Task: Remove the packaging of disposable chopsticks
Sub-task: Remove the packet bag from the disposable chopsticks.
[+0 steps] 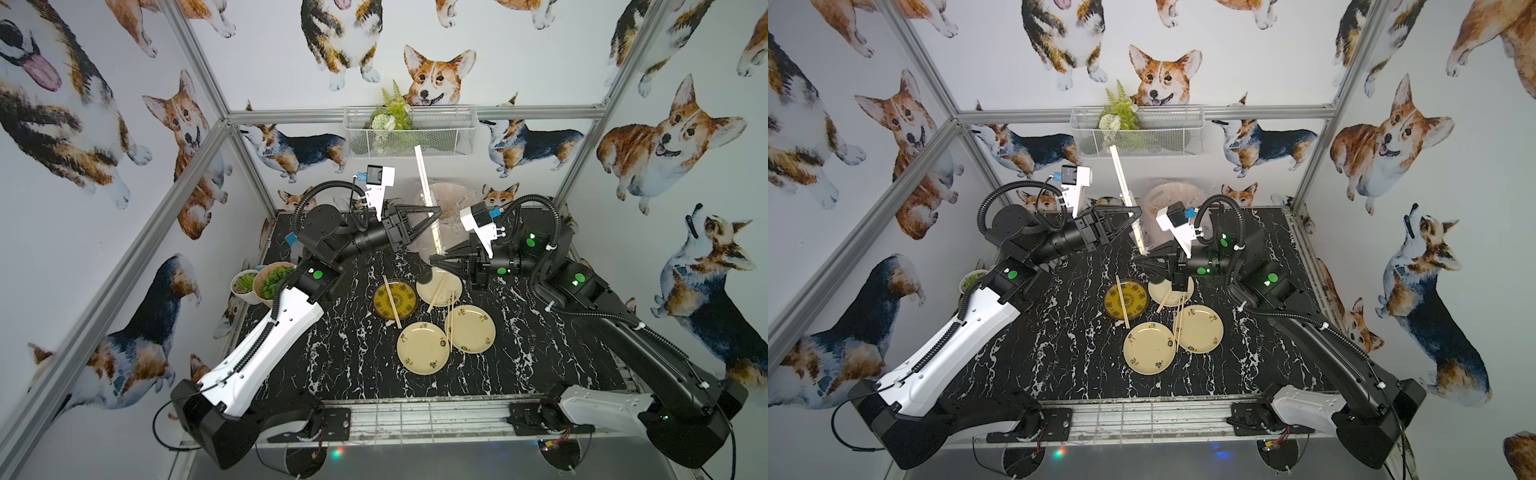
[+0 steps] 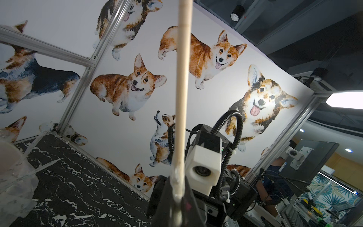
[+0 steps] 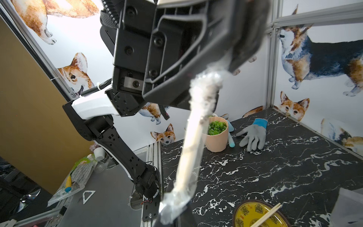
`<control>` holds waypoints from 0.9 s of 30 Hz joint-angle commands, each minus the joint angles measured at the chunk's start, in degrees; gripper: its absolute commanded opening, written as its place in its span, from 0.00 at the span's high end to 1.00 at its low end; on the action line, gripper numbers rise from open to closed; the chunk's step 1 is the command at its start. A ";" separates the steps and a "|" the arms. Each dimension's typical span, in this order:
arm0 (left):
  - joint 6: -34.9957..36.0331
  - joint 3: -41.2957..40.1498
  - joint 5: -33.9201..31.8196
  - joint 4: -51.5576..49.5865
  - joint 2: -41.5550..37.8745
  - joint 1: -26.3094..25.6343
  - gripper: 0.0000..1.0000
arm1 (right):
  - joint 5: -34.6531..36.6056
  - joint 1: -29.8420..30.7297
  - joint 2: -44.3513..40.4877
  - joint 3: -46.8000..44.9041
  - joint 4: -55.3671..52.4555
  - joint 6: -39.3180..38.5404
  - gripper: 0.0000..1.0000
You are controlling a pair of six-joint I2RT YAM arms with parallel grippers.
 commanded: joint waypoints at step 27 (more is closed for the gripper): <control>29.49 9.22 20.13 -26.55 6.30 -6.55 1.00 | 13.57 -0.26 -4.28 12.19 -9.55 4.83 0.39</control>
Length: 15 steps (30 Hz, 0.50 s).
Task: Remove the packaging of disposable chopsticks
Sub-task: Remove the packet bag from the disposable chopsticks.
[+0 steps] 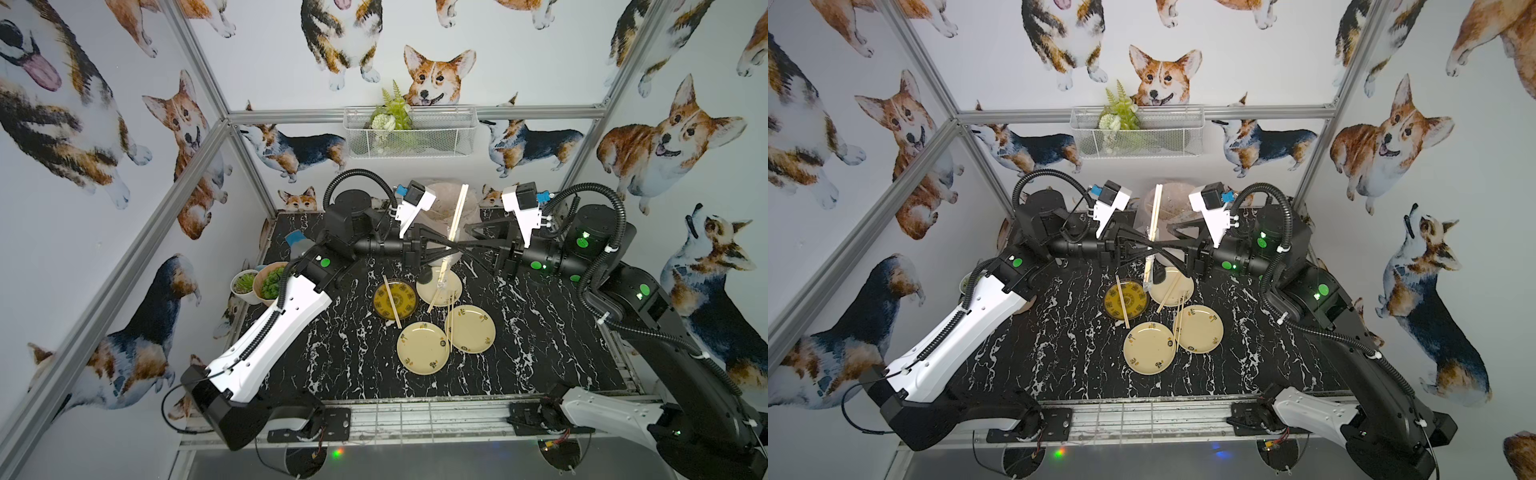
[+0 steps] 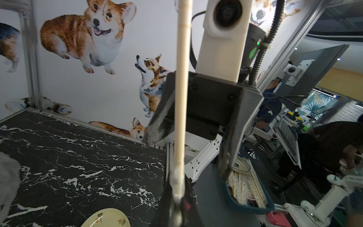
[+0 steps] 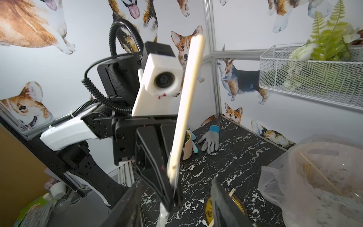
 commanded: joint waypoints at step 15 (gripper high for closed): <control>6.08 -1.01 3.88 -2.48 1.80 -5.11 1.00 | -6.38 -0.09 0.10 -2.64 9.55 7.12 0.51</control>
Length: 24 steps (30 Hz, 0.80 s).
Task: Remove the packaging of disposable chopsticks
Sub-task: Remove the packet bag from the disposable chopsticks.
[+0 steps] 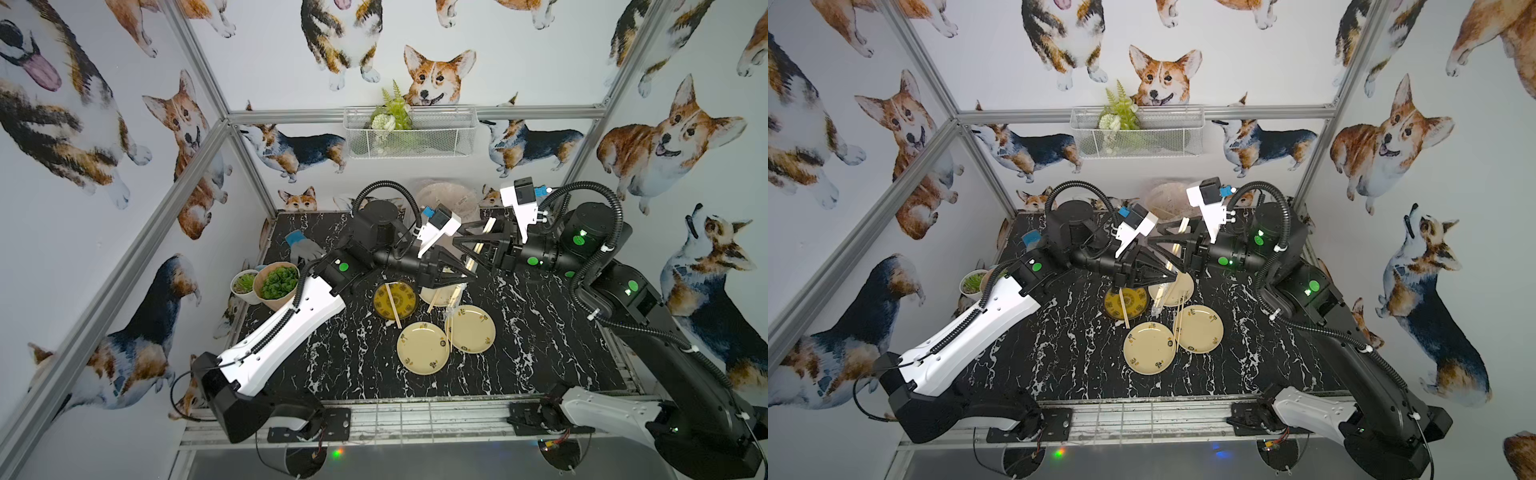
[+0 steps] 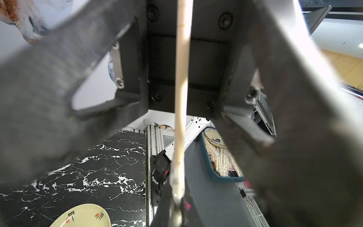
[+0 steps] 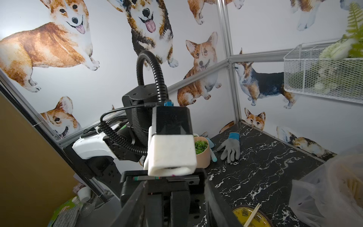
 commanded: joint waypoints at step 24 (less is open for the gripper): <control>-0.24 -4.24 -3.97 5.31 -3.43 0.54 0.62 | -2.51 -0.34 -3.16 -5.25 7.67 2.91 1.00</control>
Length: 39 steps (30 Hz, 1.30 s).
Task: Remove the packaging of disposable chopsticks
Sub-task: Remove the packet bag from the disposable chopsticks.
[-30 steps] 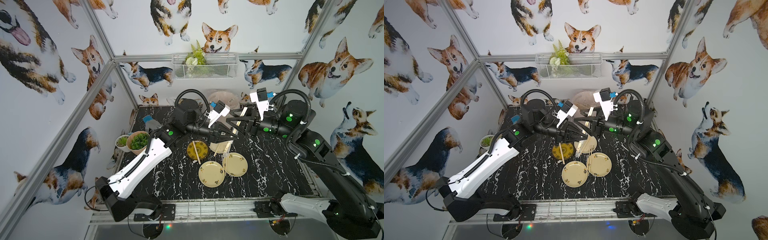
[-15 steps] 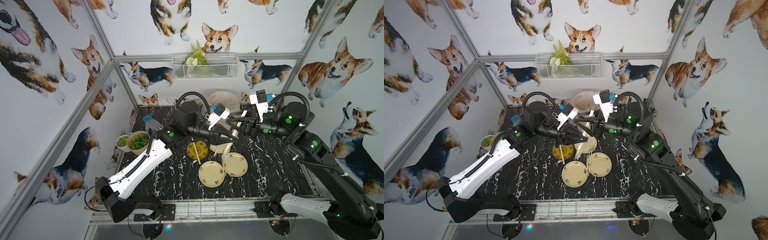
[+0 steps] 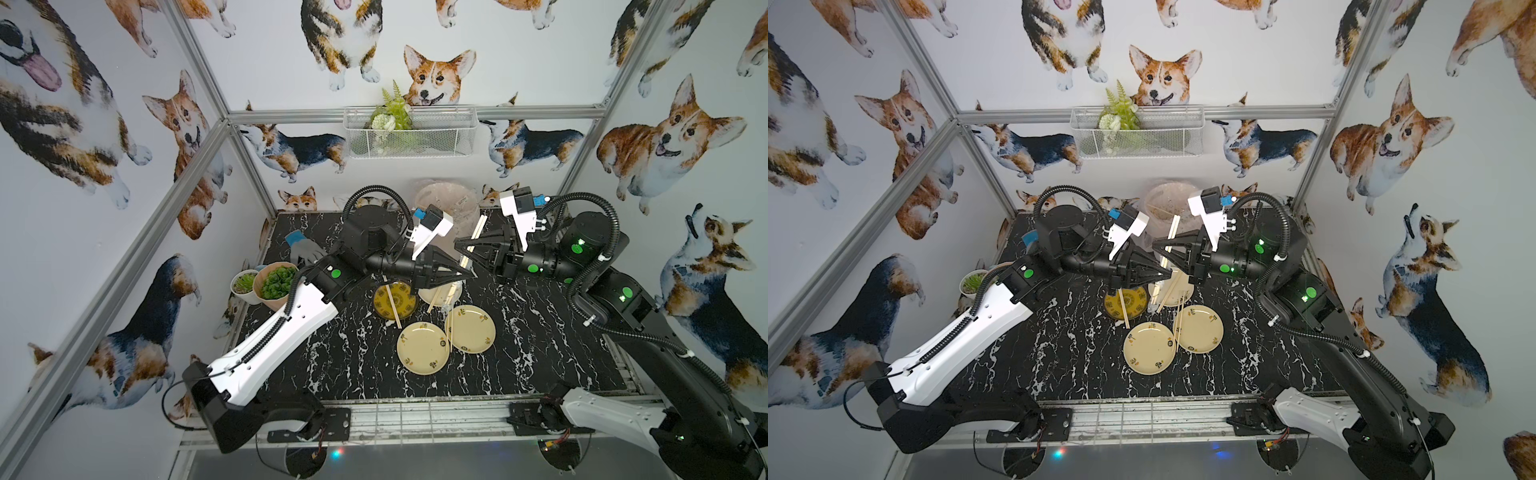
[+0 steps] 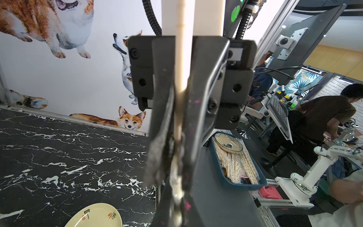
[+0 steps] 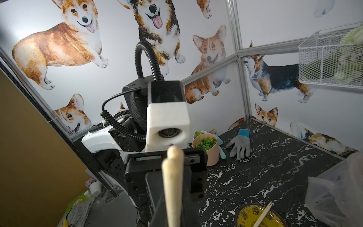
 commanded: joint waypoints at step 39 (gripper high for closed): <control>-3.25 -30.42 -10.61 -2.67 -13.45 8.05 1.00 | 9.54 -10.68 -3.52 7.20 -3.67 -2.83 1.00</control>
